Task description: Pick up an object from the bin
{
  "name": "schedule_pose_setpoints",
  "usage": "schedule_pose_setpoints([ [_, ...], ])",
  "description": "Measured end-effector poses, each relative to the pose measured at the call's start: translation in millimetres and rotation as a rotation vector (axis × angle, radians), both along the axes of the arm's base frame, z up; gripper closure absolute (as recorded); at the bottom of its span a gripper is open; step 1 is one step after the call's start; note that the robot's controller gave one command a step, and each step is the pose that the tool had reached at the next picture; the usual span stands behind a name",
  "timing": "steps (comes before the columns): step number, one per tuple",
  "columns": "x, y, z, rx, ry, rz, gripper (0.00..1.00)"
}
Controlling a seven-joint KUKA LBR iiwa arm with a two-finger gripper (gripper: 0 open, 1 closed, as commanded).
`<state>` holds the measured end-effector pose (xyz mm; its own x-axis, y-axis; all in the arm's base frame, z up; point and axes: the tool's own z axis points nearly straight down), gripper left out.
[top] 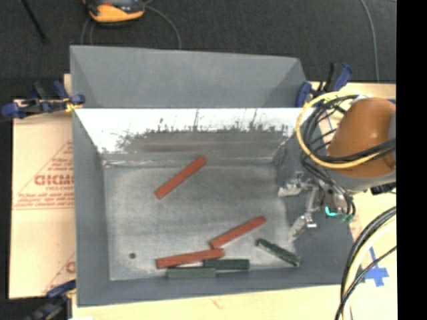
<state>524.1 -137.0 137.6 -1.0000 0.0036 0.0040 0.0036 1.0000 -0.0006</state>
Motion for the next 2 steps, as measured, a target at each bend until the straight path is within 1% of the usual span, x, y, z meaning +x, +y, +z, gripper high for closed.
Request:
schedule_pose_setpoints([
  [1,2.1,0.2,3.9,-0.002,-0.007,0.004,0.00],
  [2,7.5,47.4,-57.2,0.001,0.003,-0.154,1.00],
])
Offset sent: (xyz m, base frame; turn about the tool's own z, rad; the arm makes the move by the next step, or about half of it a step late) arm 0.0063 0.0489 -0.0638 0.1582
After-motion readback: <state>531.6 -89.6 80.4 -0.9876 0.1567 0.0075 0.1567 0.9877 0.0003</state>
